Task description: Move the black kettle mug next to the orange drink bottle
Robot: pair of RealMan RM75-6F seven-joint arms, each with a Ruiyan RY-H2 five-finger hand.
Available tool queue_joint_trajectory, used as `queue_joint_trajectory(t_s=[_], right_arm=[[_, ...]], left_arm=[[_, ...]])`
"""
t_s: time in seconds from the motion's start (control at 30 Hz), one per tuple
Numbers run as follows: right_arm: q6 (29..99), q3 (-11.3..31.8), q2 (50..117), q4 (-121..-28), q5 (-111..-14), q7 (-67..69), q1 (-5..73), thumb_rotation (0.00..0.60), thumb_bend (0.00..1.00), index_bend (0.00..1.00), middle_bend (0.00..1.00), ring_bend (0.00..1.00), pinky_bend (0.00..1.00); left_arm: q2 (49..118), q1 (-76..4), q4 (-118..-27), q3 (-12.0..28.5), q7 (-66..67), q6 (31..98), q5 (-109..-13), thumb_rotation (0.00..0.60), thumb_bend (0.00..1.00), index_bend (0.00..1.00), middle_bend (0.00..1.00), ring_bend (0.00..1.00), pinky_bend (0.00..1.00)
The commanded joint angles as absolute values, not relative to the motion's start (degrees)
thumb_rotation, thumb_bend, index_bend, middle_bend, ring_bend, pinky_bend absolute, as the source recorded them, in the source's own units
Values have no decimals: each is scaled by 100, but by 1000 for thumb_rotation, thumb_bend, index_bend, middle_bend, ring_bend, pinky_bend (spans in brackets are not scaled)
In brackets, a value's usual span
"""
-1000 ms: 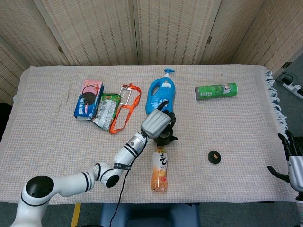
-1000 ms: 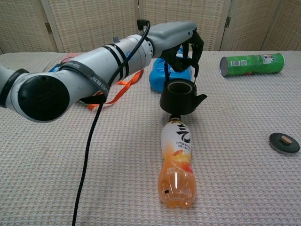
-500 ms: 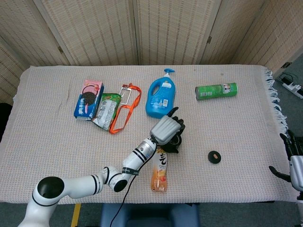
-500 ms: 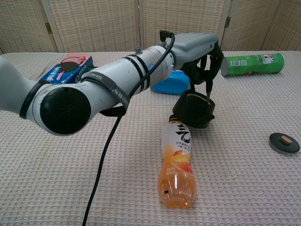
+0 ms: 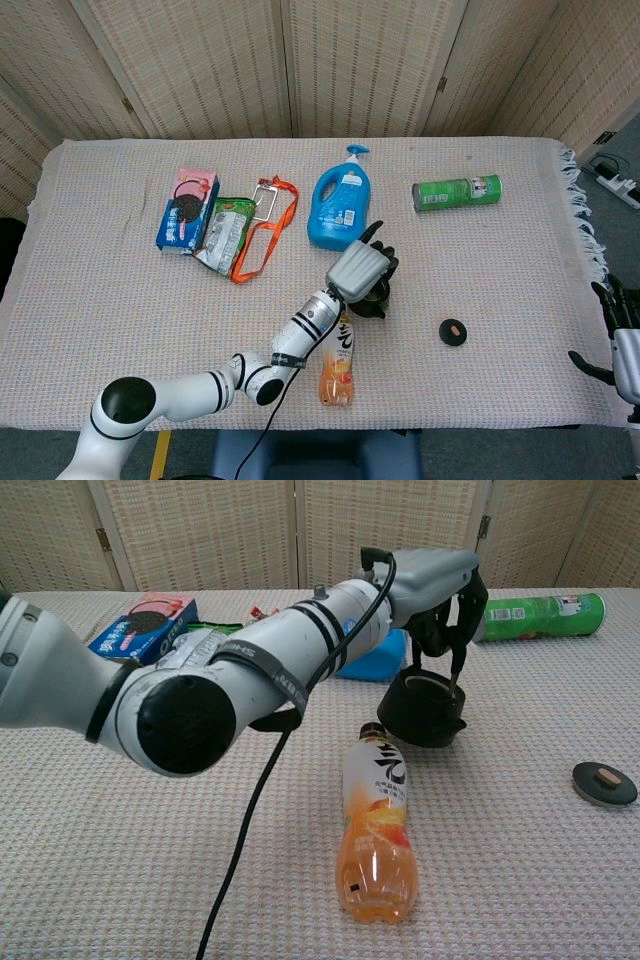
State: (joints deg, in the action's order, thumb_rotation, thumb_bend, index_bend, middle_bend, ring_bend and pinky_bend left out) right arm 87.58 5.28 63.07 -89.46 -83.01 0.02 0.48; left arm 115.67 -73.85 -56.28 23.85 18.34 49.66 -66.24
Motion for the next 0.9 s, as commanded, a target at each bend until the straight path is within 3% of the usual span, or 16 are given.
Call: queue_joint_trajectory(t_s=[0.03,0.2,0.27,0.43,0.53,0.9], right_arm=[[8762,528,6304,-8949,-8295,-1,44,600,159,70,41,154,0],[8762,531,6295,-8957,-8278,-10,38,600,160,70,40,154,0],[8765,534,6297,-8960,-8278,-11,39,600,161,69,40,154,0],[8754,536,6300,-8963,-8282,-18,49,600,160,70,40,153,0],[8757,538,6301,-8974,-8296,-28,58,600,160,70,41,153,0],[8845,529,6293,-9014,-8359,-24,30,600,160,70,41,153,0]], left_arm=[[11652,-7434,-5509,2407,1903,4981,-6563,600,607,625,386,353,23],[11764,-7458,-5366,2365,2005,4947,-6479,600,541,595,386,341,14],[11749,-7445,-5390,2337,2117,4830,-6366,600,490,531,367,309,5],[11545,-7396,-5780,2321,2627,4543,-5903,600,321,160,132,120,0],[11352,-7366,-6155,2349,2943,4448,-5535,600,257,21,16,18,0],[10711,-7243,-7319,2309,3651,4782,-4598,600,194,0,0,0,0]])
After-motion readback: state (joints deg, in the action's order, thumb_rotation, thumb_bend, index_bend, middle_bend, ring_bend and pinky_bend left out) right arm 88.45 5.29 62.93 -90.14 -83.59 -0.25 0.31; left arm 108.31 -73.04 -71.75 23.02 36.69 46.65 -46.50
